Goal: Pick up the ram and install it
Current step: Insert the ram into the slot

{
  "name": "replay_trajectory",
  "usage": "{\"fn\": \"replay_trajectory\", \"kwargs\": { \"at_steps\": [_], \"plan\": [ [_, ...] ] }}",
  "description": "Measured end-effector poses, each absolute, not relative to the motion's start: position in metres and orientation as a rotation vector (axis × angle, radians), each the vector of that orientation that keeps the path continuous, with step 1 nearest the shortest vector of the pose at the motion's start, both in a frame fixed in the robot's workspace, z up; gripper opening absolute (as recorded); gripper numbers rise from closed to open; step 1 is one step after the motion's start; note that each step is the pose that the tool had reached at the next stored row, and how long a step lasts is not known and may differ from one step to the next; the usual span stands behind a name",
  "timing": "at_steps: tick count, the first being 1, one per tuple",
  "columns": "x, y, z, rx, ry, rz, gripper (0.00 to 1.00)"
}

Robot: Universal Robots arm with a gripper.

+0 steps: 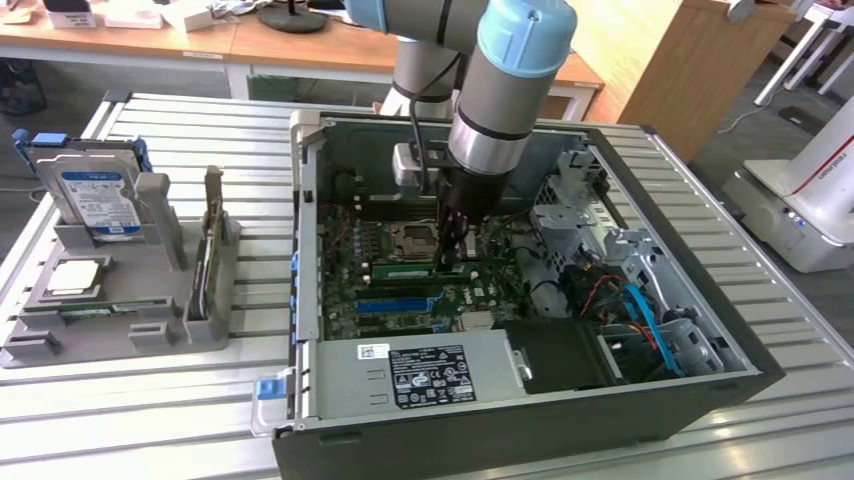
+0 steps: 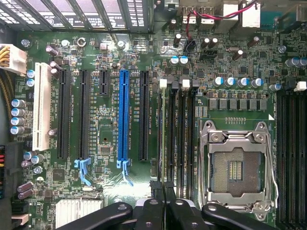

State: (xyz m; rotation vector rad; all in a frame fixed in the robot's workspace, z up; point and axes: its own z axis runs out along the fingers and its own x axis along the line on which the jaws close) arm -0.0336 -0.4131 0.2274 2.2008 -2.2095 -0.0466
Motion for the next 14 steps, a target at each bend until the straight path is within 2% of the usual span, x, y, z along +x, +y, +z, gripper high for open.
{"fn": "replay_trajectory", "kwargs": {
  "at_steps": [1, 2, 3, 14],
  "plan": [
    [-0.0337, -0.4131, 0.2274, 2.201, -2.21, -0.047, 0.18],
    [-0.0337, -0.4131, 0.2274, 2.201, -2.209, -0.047, 0.18],
    [-0.0337, -0.4131, 0.2274, 2.201, -2.209, -0.047, 0.25],
    [-0.0337, -0.4131, 0.2317, 2.201, -2.21, -0.047, 0.25]
  ]
}}
